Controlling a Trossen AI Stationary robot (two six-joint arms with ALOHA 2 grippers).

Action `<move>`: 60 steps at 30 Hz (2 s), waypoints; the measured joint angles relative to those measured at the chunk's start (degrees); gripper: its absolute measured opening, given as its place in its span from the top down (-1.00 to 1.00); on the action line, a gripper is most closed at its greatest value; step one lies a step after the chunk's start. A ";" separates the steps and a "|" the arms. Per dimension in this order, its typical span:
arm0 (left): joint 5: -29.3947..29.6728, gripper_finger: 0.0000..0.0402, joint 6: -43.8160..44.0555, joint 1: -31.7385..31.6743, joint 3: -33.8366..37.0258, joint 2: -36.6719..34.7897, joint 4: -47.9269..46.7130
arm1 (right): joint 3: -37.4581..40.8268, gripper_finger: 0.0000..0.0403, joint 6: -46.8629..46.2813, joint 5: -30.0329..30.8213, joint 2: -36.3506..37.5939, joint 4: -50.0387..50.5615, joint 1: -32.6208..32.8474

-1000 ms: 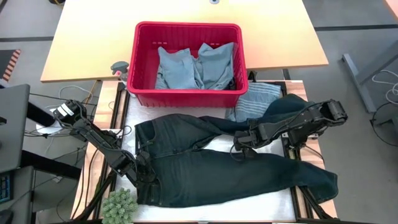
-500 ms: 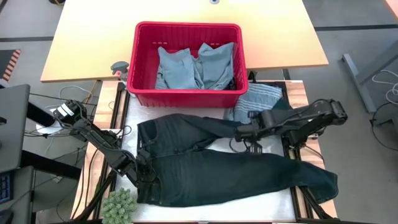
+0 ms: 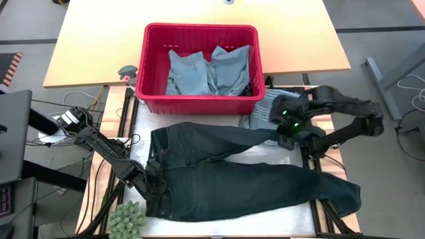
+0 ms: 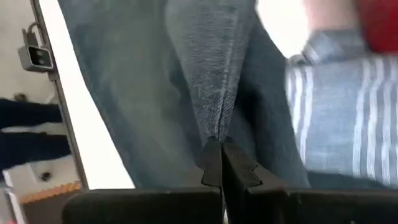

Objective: Fold Laundry from Bin
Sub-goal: Fold the black pants

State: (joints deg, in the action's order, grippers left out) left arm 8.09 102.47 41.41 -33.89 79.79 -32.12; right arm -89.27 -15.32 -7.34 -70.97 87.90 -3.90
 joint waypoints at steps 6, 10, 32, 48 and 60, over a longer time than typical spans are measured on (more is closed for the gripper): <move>-0.13 1.00 -1.06 0.00 -0.02 0.00 -0.06 | 2.26 0.91 3.82 -7.77 1.71 -0.09 -14.56; -0.13 1.00 -1.31 0.00 -0.02 0.00 -0.12 | 5.21 0.91 10.95 -18.50 -1.15 -0.22 -25.79; -0.25 1.00 2.16 0.07 0.02 -0.02 0.40 | -0.13 -0.06 29.63 5.10 -11.41 -6.93 -38.44; 2.50 1.00 0.42 0.11 0.02 0.00 0.66 | 14.27 0.03 -30.84 35.43 10.87 -0.14 2.64; 2.67 1.00 -0.84 0.07 0.00 0.00 0.66 | 26.29 0.03 -48.47 37.84 -1.49 -0.47 20.73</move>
State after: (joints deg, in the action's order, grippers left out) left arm 10.77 101.62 41.47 -33.89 79.79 -31.46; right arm -62.98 -63.79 30.50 -72.46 87.43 16.82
